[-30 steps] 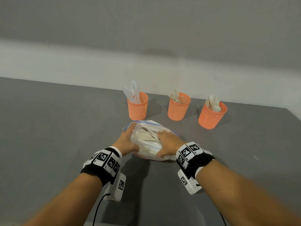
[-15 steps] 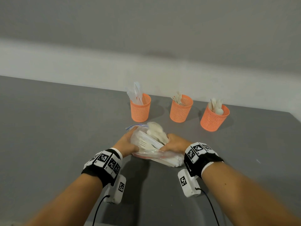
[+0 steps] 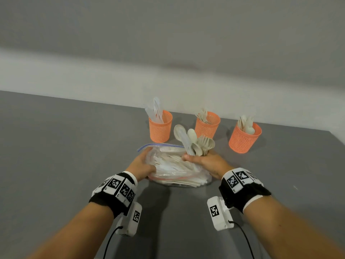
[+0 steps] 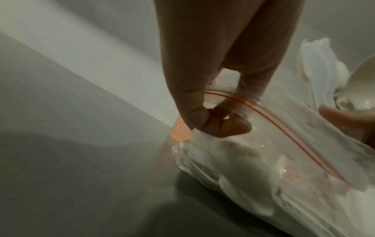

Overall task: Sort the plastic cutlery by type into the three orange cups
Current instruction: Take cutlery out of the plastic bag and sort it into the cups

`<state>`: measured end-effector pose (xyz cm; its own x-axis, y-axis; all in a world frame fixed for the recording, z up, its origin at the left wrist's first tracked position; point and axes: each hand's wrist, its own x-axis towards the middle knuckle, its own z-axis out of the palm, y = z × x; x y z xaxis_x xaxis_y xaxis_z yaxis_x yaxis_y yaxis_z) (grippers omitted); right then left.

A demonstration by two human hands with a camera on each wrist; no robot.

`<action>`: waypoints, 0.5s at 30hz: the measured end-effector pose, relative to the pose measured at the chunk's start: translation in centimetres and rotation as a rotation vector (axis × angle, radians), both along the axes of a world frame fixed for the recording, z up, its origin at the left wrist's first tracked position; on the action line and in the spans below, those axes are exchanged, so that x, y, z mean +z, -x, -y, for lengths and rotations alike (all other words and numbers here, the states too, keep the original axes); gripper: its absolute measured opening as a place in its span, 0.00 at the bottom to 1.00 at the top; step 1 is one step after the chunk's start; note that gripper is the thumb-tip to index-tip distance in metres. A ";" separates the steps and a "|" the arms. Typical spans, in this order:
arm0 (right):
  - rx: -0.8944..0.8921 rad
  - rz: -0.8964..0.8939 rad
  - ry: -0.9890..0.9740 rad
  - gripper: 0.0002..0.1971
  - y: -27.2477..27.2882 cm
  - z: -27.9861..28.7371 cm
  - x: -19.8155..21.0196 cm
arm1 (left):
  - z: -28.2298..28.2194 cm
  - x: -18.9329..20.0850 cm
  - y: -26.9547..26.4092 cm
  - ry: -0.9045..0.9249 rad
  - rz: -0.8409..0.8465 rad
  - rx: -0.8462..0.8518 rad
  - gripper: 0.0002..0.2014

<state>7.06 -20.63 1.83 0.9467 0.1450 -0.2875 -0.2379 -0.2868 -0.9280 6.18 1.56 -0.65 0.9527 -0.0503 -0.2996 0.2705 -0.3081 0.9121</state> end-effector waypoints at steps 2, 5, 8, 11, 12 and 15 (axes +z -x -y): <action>-0.022 0.087 -0.059 0.17 0.1 -0.3 1.3 | 0.2 0.1 -0.1 -0.076 0.022 -0.046 0.37; -0.043 0.239 -0.175 0.05 0.3 -1.2 4.3 | 0.2 0.5 0.0 -0.232 0.013 -0.154 0.35; -0.014 0.180 -0.352 0.03 0.1 -1.9 6.5 | -0.3 1.7 0.1 -0.462 0.072 -0.215 0.31; 0.112 0.075 -0.349 0.04 0.5 -2.8 6.9 | -0.3 4.6 0.6 -0.432 0.360 -0.052 0.15; 0.154 0.038 -0.361 0.06 0.7 -3.2 6.9 | -0.2 5.5 0.6 -0.340 0.466 0.000 0.12; 0.281 -0.084 -0.400 0.12 1.1 -4.8 6.7 | 0.2 7.8 0.5 -0.009 0.458 -0.086 0.26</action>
<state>5.93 -15.79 8.50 0.8308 0.5063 -0.2312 -0.2816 0.0240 -0.9592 5.65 1.34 7.16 0.9795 -0.1343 0.1500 -0.1862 -0.3206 0.9287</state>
